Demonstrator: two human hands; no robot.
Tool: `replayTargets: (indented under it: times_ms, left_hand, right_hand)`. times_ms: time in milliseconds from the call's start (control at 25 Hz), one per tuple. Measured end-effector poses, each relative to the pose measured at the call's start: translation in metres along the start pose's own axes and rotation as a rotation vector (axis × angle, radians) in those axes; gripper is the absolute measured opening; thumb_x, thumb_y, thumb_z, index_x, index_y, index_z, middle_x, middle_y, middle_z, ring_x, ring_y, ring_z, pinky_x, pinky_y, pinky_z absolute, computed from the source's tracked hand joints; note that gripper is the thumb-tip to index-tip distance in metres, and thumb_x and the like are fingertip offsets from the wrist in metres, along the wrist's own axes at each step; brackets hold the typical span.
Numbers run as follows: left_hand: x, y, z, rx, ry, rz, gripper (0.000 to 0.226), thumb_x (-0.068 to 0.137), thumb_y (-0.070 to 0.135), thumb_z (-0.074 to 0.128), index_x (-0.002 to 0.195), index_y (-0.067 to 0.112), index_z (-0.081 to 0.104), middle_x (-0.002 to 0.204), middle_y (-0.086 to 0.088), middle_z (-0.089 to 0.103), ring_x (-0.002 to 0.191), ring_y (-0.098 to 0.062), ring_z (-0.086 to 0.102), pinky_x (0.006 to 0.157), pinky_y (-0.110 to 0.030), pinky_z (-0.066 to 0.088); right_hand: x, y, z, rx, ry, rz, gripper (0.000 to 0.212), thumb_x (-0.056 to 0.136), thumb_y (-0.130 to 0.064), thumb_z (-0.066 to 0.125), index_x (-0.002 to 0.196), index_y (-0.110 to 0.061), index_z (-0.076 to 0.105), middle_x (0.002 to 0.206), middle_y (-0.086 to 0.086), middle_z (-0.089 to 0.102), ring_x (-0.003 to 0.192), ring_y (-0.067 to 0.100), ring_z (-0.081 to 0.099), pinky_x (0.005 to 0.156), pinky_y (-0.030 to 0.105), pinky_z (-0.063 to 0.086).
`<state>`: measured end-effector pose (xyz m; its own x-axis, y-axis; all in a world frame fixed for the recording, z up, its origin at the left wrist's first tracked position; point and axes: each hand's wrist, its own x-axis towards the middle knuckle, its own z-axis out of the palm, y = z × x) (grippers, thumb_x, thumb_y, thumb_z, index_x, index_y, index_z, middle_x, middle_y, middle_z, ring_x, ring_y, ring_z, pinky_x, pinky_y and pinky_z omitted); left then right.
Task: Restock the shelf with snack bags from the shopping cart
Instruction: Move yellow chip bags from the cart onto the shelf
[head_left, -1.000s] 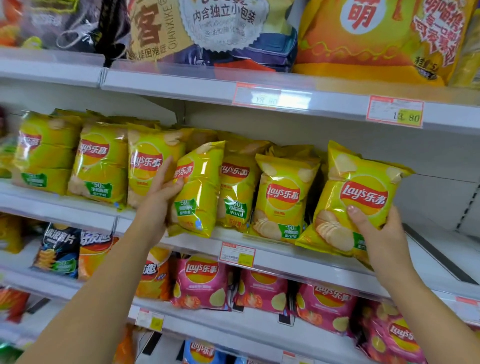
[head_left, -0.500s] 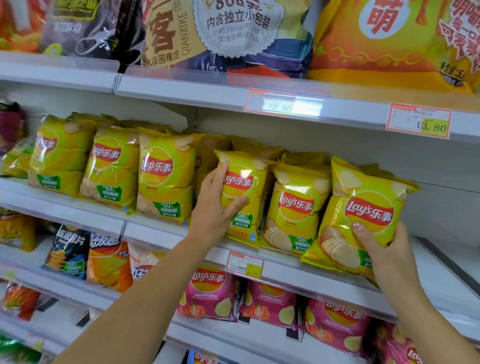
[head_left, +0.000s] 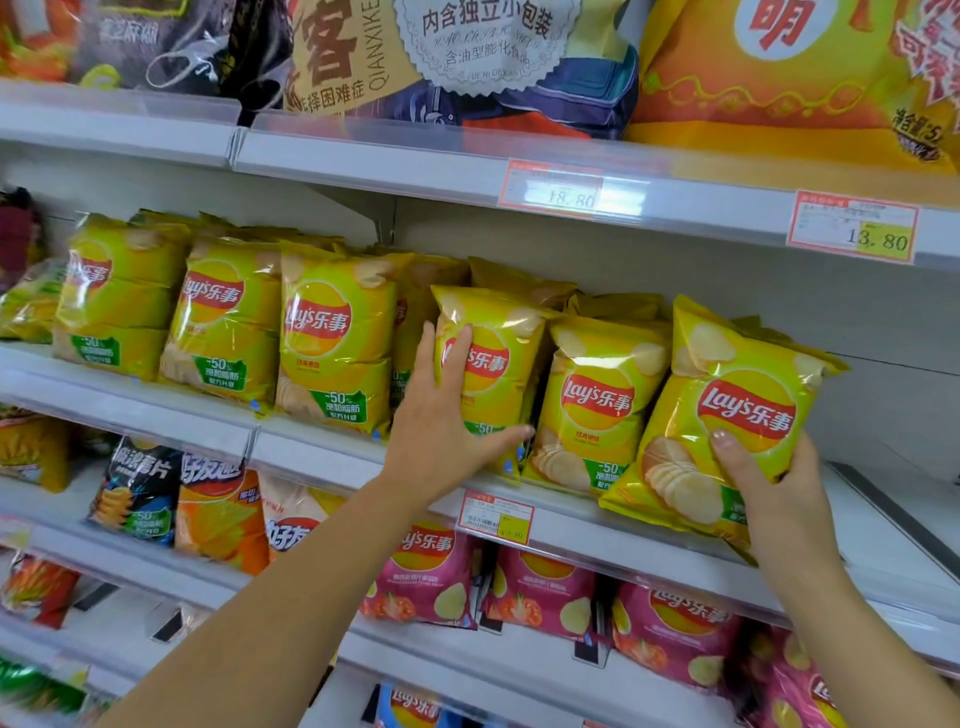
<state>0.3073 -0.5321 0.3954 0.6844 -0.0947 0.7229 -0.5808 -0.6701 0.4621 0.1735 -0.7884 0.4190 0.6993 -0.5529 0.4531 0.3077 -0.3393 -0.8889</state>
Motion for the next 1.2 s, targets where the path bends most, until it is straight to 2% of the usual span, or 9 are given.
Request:
replayTargets:
  times_ms: [200, 480, 640, 720, 800, 920, 1040, 1120, 1200]
  left_hand:
    - [0.006, -0.006, 0.011, 0.03, -0.013, -0.013, 0.112, 0.07, 0.068, 0.067, 0.153, 0.035, -0.001, 0.163, -0.006, 0.0, 0.147, -0.029, 0.02, 0.109, -0.041, 0.038]
    - [0.01, -0.007, 0.015, -0.043, -0.071, -0.059, 0.112, 0.072, 0.059, 0.075, 0.152, 0.039, -0.001, 0.161, -0.007, 0.006, 0.142, -0.032, 0.028, 0.108, -0.046, 0.042]
    - [0.004, 0.0, 0.004, -0.119, -0.016, -0.097, 0.109, 0.071, 0.059, 0.075, 0.152, 0.041, 0.004, 0.163, -0.005, 0.001, 0.147, -0.03, 0.02, 0.11, -0.045, 0.037]
    - [0.006, 0.008, 0.001, -0.097, 0.054, -0.051, 0.104, 0.074, 0.058, 0.073, 0.153, 0.038, 0.008, 0.163, -0.006, 0.0, 0.148, -0.029, 0.015, 0.112, -0.043, 0.032]
    - [0.009, 0.01, 0.002, -0.016, 0.031, -0.023, 0.099, 0.078, 0.057, 0.07, 0.154, 0.038, 0.009, 0.164, -0.006, -0.002, 0.149, -0.03, 0.013, 0.115, -0.045, 0.032]
    - [0.008, 0.009, 0.004, 0.007, -0.001, -0.096, 0.099, 0.079, 0.059, 0.067, 0.154, 0.037, 0.007, 0.164, -0.009, -0.001, 0.149, -0.032, 0.012, 0.114, -0.053, 0.031]
    - [0.002, 0.027, 0.005, 0.158, 0.168, 0.087, 0.093, 0.081, 0.066, 0.059, 0.154, 0.026, 0.017, 0.162, -0.017, 0.007, 0.15, -0.035, 0.007, 0.118, -0.058, 0.019]
    - [-0.005, 0.055, 0.011, 0.146, 0.221, 0.359, 0.082, 0.084, 0.059, 0.059, 0.15, 0.02, 0.029, 0.16, -0.019, 0.016, 0.149, -0.036, 0.012, 0.118, -0.057, 0.017]
    - [-0.018, 0.091, 0.026, 0.082, 0.158, 0.632, 0.072, 0.086, 0.047, 0.064, 0.146, 0.015, 0.04, 0.158, -0.019, 0.025, 0.148, -0.034, 0.02, 0.12, -0.049, 0.02]
  right_hand:
    - [0.002, 0.005, 0.001, -0.017, 0.005, 0.024, 0.057, 0.084, -0.041, 0.064, 0.134, -0.024, 0.043, 0.115, -0.004, 0.056, 0.105, 0.02, 0.054, 0.083, 0.036, 0.043]
    - [0.003, 0.006, -0.003, -0.035, 0.01, 0.021, 0.058, 0.085, -0.041, 0.065, 0.135, -0.024, 0.041, 0.117, -0.004, 0.055, 0.106, 0.019, 0.053, 0.082, 0.035, 0.042]
    - [0.002, 0.004, -0.008, -0.023, 0.009, 0.011, 0.057, 0.085, -0.038, 0.066, 0.135, -0.024, 0.041, 0.116, -0.005, 0.055, 0.104, 0.017, 0.054, 0.076, 0.029, 0.043]
    - [0.003, 0.003, -0.009, -0.027, 0.004, -0.002, 0.056, 0.085, -0.036, 0.067, 0.134, -0.024, 0.042, 0.114, -0.006, 0.054, 0.099, 0.013, 0.054, 0.069, 0.023, 0.042]
    - [0.004, 0.004, -0.013, -0.038, 0.006, -0.015, 0.057, 0.085, -0.034, 0.069, 0.134, -0.022, 0.042, 0.114, -0.006, 0.055, 0.093, 0.009, 0.054, 0.066, 0.019, 0.04]
    - [0.01, 0.006, -0.024, -0.061, 0.009, -0.042, 0.059, 0.082, -0.034, 0.071, 0.133, -0.023, 0.043, 0.117, -0.005, 0.057, 0.094, 0.009, 0.056, 0.067, 0.019, 0.041]
    - [0.022, 0.006, -0.039, -0.093, -0.029, -0.05, 0.071, 0.08, -0.034, 0.075, 0.14, -0.029, 0.036, 0.124, -0.006, 0.056, 0.105, 0.013, 0.057, 0.071, 0.02, 0.043]
    - [0.029, 0.005, -0.041, -0.13, -0.071, -0.072, 0.081, 0.081, -0.031, 0.075, 0.146, -0.032, 0.026, 0.129, -0.007, 0.052, 0.11, 0.013, 0.055, 0.072, 0.017, 0.043]
    - [0.03, 0.007, -0.039, -0.161, -0.095, -0.137, 0.088, 0.083, -0.025, 0.073, 0.15, -0.032, 0.017, 0.134, -0.007, 0.049, 0.11, 0.01, 0.055, 0.074, 0.011, 0.044]
